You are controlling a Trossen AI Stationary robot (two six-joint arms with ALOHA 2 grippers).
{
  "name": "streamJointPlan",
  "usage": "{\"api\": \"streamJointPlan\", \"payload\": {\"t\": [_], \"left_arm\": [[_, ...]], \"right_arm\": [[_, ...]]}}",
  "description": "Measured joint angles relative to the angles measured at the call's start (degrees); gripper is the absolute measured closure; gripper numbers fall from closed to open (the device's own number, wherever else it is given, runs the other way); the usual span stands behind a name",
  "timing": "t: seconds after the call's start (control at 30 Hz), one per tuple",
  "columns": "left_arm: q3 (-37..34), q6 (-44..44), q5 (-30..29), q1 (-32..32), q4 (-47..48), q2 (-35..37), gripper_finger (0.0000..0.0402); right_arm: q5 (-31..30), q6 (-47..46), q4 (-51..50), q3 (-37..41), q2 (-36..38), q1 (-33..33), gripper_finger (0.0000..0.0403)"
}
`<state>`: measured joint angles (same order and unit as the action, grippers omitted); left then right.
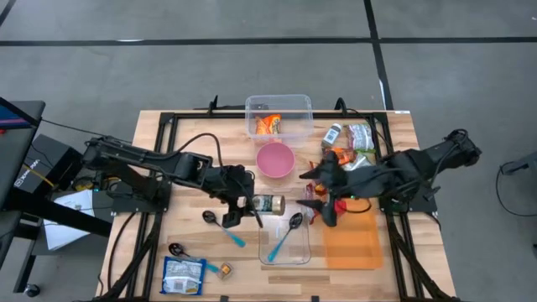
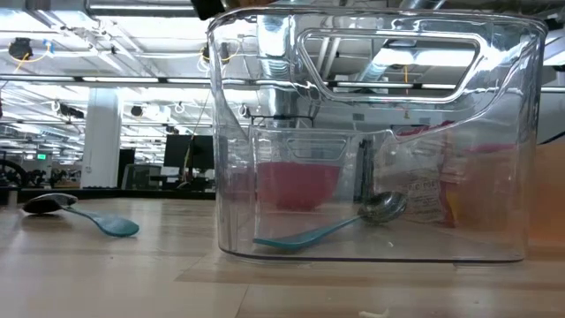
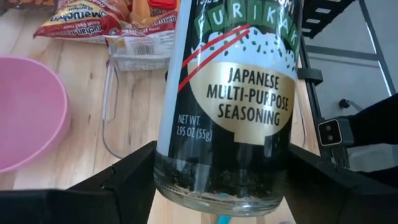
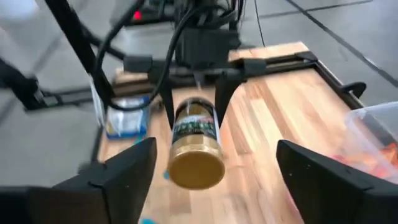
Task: Pick & Place Food Item
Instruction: Put the gold seasoning bottle into the orange bin
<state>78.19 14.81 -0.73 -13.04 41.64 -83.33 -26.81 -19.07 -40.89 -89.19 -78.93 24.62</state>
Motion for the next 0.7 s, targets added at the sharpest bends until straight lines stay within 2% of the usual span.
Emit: {"api": "streamJointPlan", "payload": {"t": [0.13,0.37,0.7], "left_arm": [[0.0,0.35,-0.39,-0.04,-0.22,0.0,0.0124],[0.0,0.42,-0.5,-0.04,-2.44,0.02,0.0124],[0.0,0.48,-0.57,-0.07,-3.96,0.02,0.0124]], "right_arm": [[5.66,1.09,-4.16,-4.23,-4.4,-1.58,0.0052],[12.33,3.01,-3.47,-4.87,-9.02,-3.84,0.0045],[12.98,2.71,-2.85,-4.93,-9.5,-5.06,0.0044]]}}
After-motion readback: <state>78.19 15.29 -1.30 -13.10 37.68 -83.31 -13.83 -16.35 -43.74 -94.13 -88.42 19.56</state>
